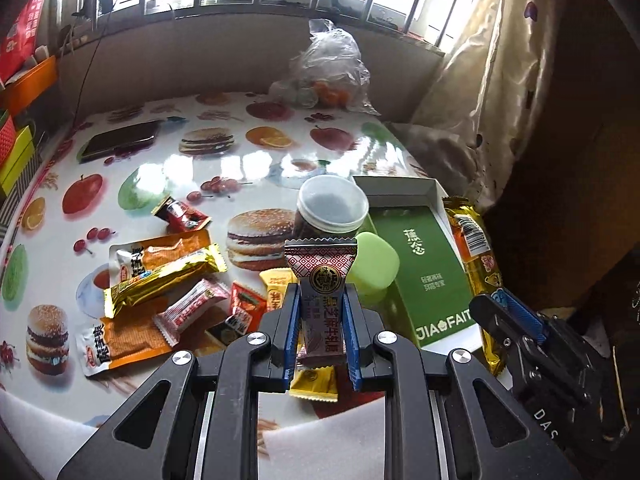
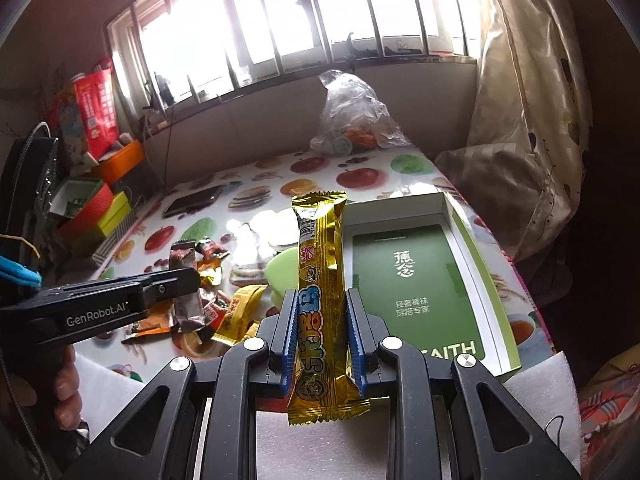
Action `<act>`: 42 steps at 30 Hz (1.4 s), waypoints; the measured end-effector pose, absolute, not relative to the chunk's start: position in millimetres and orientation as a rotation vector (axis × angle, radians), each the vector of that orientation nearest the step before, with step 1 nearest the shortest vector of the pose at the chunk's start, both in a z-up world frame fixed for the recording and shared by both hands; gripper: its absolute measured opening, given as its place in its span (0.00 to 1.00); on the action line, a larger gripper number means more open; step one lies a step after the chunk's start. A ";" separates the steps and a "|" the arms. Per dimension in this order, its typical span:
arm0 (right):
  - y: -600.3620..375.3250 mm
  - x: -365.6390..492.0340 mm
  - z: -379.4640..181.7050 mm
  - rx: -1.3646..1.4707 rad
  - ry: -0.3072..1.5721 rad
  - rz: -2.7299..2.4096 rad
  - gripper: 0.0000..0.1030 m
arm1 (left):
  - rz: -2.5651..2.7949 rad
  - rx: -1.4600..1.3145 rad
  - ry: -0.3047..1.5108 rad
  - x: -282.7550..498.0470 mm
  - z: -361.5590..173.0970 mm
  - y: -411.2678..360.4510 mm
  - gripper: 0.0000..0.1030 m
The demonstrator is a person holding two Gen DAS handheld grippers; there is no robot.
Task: Organize snacks
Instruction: 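Carry both snacks to the green box and release them inside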
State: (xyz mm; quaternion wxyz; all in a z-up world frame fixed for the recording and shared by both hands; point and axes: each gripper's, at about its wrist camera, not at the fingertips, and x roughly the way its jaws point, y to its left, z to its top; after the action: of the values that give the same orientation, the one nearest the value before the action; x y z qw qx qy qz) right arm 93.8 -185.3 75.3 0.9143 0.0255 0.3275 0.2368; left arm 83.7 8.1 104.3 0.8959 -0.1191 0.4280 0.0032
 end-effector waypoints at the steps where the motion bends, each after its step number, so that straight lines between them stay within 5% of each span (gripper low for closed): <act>1: -188.0 96.0 75.7 0.054 0.674 0.481 0.21 | -0.004 -0.243 0.883 87.1 106.5 4.3 0.20; 42: -245.2 166.1 9.8 0.001 0.831 0.334 0.21 | -0.197 -0.249 1.091 175.9 45.4 -102.1 0.20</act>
State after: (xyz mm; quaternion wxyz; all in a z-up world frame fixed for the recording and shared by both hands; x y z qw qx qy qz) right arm 166.1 -245.2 9.8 0.9014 0.0003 0.4017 0.1615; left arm 175.9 -102.1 45.4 0.8429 -0.1180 0.5166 -0.0933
